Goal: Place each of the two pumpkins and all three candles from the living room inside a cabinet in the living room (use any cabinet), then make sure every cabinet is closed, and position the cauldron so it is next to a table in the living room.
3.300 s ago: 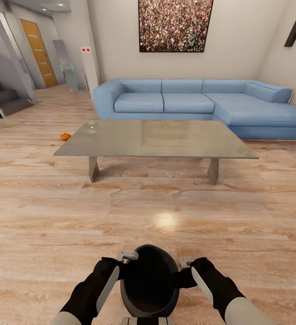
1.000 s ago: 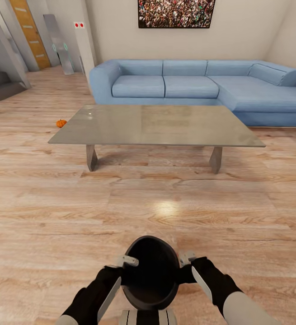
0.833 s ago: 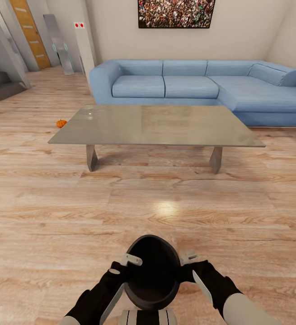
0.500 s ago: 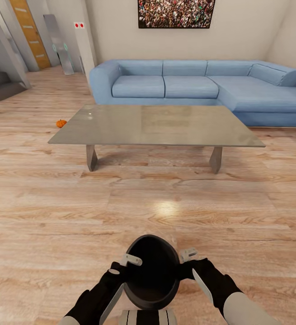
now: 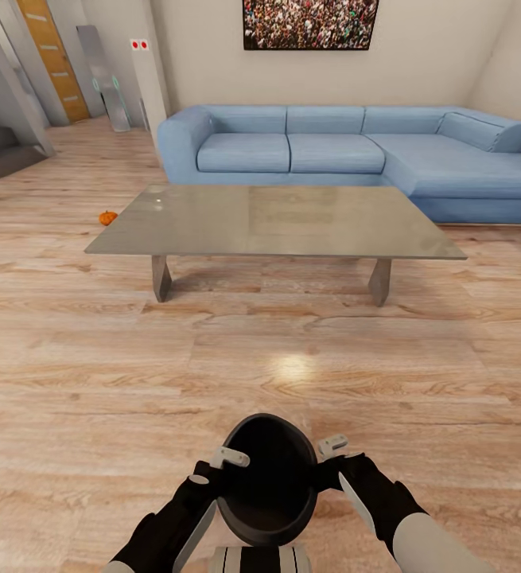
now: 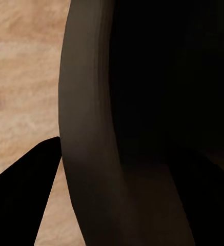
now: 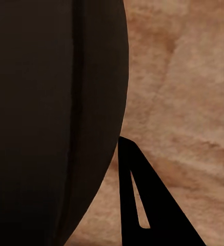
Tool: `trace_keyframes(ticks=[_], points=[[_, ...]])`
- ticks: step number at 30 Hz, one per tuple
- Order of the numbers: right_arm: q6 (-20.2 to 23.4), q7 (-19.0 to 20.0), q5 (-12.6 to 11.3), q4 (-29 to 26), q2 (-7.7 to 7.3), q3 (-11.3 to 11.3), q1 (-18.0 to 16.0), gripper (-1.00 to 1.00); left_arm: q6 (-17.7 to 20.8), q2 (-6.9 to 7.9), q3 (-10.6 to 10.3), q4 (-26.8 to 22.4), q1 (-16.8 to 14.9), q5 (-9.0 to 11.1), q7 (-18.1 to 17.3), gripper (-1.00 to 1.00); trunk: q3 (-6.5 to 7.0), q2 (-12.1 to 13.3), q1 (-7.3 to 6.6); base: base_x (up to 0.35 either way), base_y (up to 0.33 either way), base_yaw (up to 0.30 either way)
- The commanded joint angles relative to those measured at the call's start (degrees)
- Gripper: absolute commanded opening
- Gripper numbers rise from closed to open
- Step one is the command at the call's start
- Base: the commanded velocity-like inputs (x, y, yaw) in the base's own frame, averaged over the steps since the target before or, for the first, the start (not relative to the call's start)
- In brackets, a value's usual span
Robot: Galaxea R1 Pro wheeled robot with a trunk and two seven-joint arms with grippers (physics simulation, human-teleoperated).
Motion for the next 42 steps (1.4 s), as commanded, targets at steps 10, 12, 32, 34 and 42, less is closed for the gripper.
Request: trace_keyframes(ticks=[10, 12, 32, 34, 42], points=[[-0.01, 0.08, -2.64, 0.11, 0.07, 0.28, 0.05, -1.00, 0.06, 0.15, 0.05, -0.53, -0.01, -1.10, 0.09, -1.00, -0.01, 0.01, 0.01, 0.000, 0.000, 0.000], [-0.01, 0.08, -2.66, 0.23, 0.19, 0.28, 0.05, -1.00, 0.08, 0.17, 0.13, -0.70, -0.01, -1.09, 0.09, -1.00, -0.01, 0.01, 0.01, 0.000, 0.000, 0.000], [0.06, 0.08, -2.67, 0.05, -0.02, 0.20, 0.05, -1.00, 0.37, 0.12, 0.61, -0.80, -0.27, -1.10, 0.11, -1.00, -0.01, 0.01, 0.01, 0.000, 0.000, 0.000], [0.02, 0.08, -2.65, -0.11, 0.01, 0.20, 0.05, -1.00, 0.26, 0.14, 0.61, -0.79, -0.27, -1.10, 0.12, -1.00, -0.01, 0.01, 0.01, 0.000, 0.000, 0.000], [-0.01, 0.08, -2.64, -0.39, 0.23, 0.20, 0.05, -1.00, 0.13, 0.32, 0.69, -1.82, -0.27, -1.10, 0.13, -1.00, -0.01, 0.01, 0.01, 0.000, 0.000, 0.000]])
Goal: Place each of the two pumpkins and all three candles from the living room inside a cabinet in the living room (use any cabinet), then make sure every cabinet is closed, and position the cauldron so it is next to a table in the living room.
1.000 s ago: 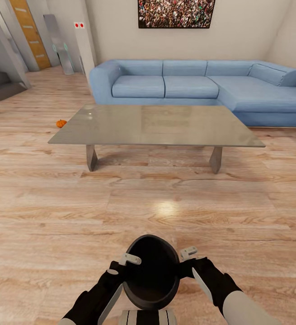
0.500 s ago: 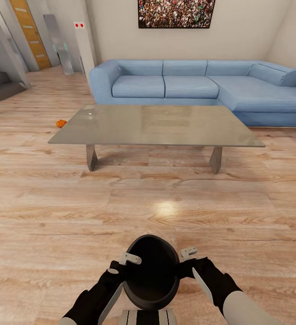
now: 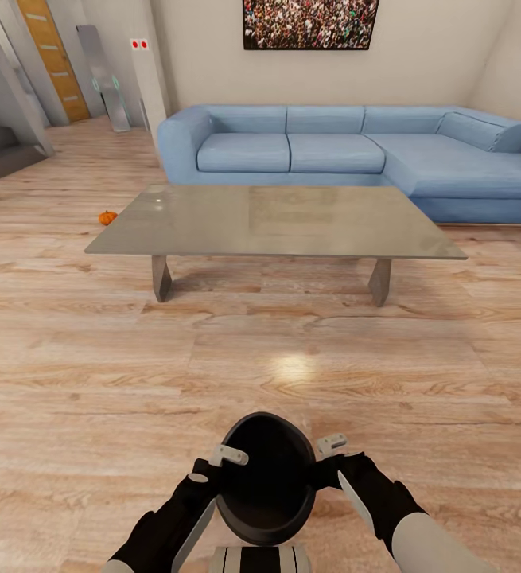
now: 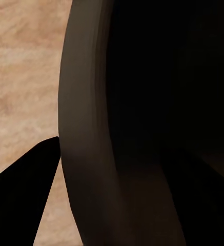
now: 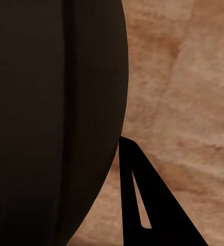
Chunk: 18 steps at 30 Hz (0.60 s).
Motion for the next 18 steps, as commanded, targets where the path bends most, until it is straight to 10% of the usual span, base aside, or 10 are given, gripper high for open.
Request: trace_keyframes(ticks=[1, 18], points=[[0.10, 0.18, -1.49, -0.04, 0.00, 0.59, 0.05, -1.00, 0.08, 0.03, 0.76, -1.33, -0.15, -0.57, 0.01, -1.00, 0.00, 0.00, -0.01, 0.000, 0.000, 0.000], [0.10, 0.18, -1.49, -0.05, 0.09, 0.59, 0.05, -1.00, 0.08, -0.04, 0.72, -1.37, -0.15, -0.57, -0.04, -1.00, 0.00, 0.00, -0.01, 0.225, -0.054, 0.000]])
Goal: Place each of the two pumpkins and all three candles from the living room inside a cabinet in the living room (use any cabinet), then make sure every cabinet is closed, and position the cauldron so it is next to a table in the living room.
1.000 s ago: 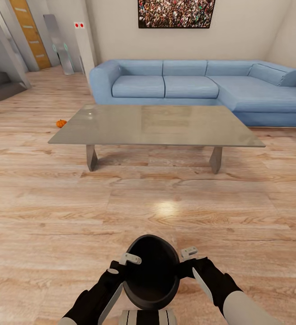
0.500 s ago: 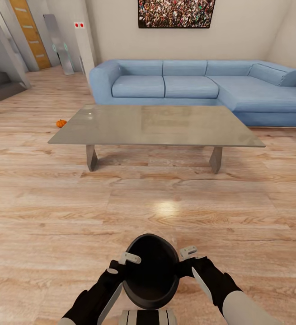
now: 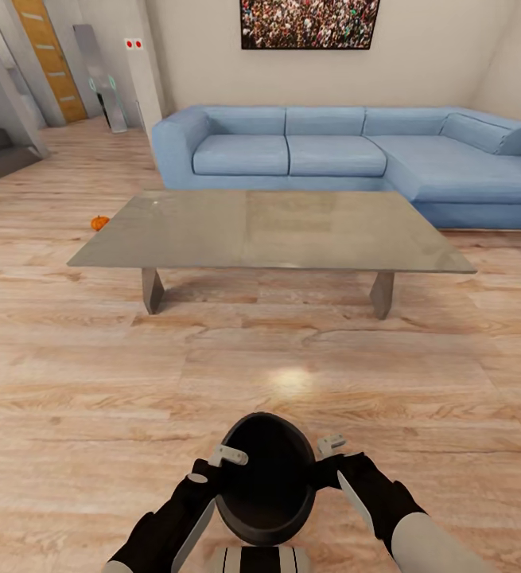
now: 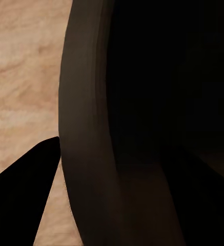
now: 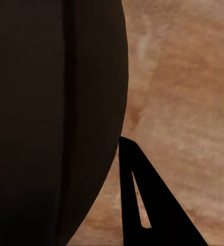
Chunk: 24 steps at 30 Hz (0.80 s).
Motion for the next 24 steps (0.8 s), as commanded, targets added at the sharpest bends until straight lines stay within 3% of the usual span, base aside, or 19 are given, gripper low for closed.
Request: trace_keyframes(ticks=[1, 24], points=[[0.11, 0.20, -1.59, -0.05, 0.01, 0.57, 0.05, -1.00, 0.05, 0.00, 0.32, -1.13, -0.37, -0.45, -0.02, -1.00, 0.00, 0.00, -0.01, 0.325, -0.084, 0.000], [0.11, 0.20, -1.59, -0.05, 0.02, 0.57, 0.05, -1.00, 0.05, 0.00, 0.30, -1.13, -0.37, -0.45, -0.02, -1.00, 0.00, 0.00, -0.01, 0.325, -0.084, 0.000]])
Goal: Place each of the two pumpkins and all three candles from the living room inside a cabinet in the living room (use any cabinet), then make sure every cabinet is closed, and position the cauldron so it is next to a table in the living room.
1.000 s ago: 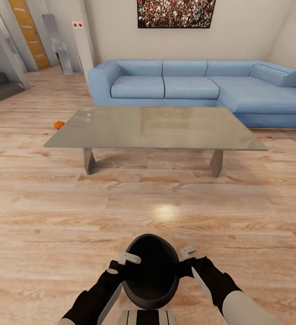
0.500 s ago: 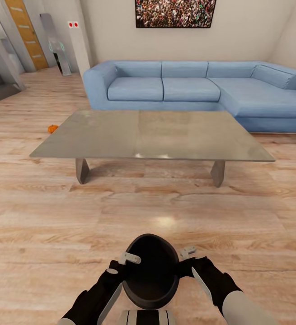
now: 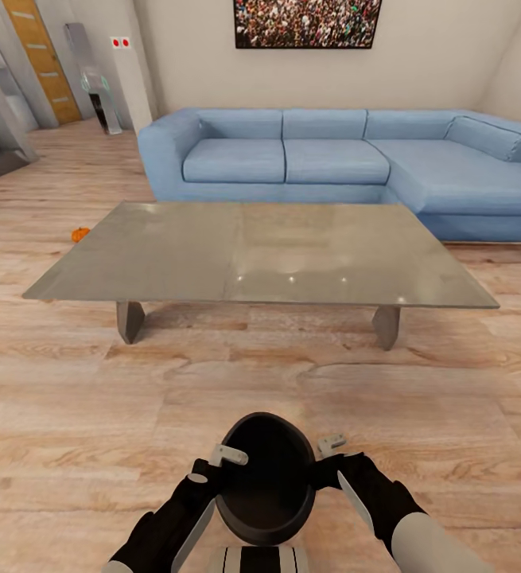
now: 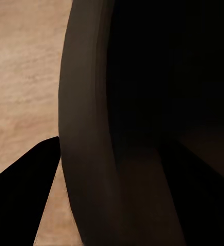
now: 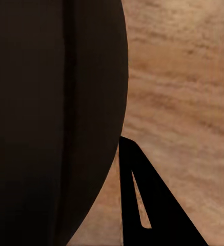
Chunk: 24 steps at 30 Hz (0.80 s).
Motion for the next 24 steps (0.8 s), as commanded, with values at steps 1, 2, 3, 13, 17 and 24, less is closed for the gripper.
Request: trace_keyframes(ticks=[1, 2, 3, 13, 17, 24], points=[[0.11, 0.21, -1.60, -0.05, 0.01, 0.58, 0.05, -1.00, 0.05, 0.00, 0.31, -1.13, -0.37, -0.44, -0.02, -1.00, 0.00, 0.00, -0.01, 0.325, -0.084, 0.000], [0.11, 0.21, -1.60, -0.05, 0.01, 0.58, 0.05, -1.00, 0.05, 0.00, 0.29, -1.13, -0.37, -0.44, -0.02, -1.00, 0.00, 0.00, -0.01, 0.325, -0.084, 0.000], [0.11, 0.21, -1.60, -0.05, 0.02, 0.58, 0.05, -1.00, 0.05, 0.00, 0.29, -1.13, -0.37, -0.44, -0.02, -1.00, 0.00, 0.00, -0.01, 0.325, -0.084, 0.000], [0.04, 0.14, -1.60, -0.05, 0.04, 0.58, 0.05, -1.00, 0.05, 0.00, 0.29, -1.13, -0.37, -0.44, -0.02, -1.00, 0.00, 0.00, -0.01, 0.325, -0.084, 0.000], [0.03, 0.12, -1.60, -0.05, 0.06, 0.58, 0.05, -1.00, 0.05, 0.00, 0.29, -1.13, -0.37, -0.44, -0.02, -1.00, 0.00, 0.00, -0.01, 0.325, -0.084, 0.000], [0.05, 0.12, -1.60, -0.05, 0.09, 0.58, 0.05, -1.00, 0.05, 0.00, 0.28, -1.13, -0.37, -0.44, -0.02, -1.00, 0.00, 0.00, -0.01, 0.325, -0.084, 0.000]])
